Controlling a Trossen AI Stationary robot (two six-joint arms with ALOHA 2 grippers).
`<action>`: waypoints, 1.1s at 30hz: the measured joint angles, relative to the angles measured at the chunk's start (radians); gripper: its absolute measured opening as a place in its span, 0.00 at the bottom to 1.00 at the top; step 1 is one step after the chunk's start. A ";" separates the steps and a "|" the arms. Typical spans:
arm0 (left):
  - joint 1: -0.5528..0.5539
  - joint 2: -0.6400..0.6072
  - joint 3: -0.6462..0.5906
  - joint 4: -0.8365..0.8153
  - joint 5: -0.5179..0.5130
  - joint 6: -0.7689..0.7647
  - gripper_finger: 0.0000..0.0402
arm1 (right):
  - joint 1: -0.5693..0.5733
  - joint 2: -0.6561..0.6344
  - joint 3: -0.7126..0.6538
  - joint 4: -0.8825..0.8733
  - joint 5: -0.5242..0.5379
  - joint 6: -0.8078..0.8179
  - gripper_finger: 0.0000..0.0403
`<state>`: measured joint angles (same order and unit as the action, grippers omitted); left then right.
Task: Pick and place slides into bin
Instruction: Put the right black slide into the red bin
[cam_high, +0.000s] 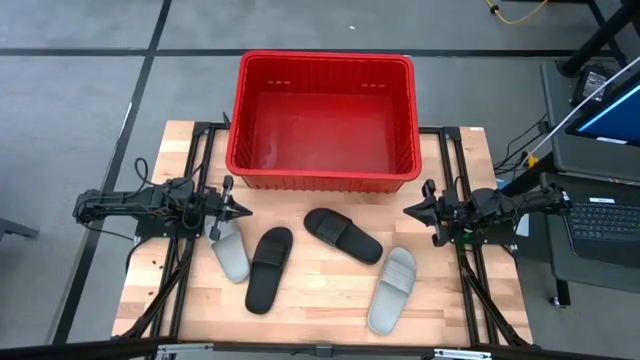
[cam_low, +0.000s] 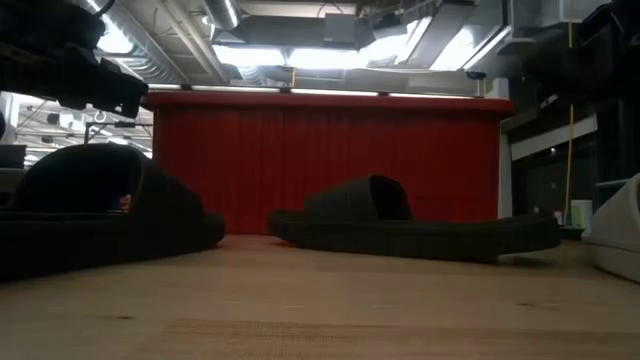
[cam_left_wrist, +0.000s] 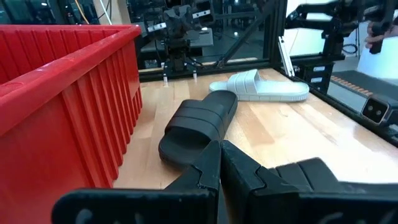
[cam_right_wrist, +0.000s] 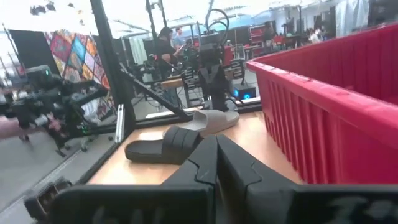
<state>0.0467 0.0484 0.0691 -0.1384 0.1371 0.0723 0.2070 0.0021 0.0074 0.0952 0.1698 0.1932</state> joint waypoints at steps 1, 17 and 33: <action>0.000 0.000 0.000 0.011 0.000 -0.027 0.01 | 0.000 0.000 0.000 0.000 0.009 0.021 0.03; 0.001 0.000 0.000 0.062 -0.094 -0.267 0.01 | 0.000 0.000 0.000 -0.009 0.061 0.062 0.03; -0.015 0.000 0.001 0.358 -0.103 -0.319 0.01 | 0.000 0.020 0.000 0.063 0.033 0.112 0.03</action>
<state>0.0312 0.0486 0.0696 0.2198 0.0343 -0.2471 0.2070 0.0224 0.0074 0.1581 0.2033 0.3057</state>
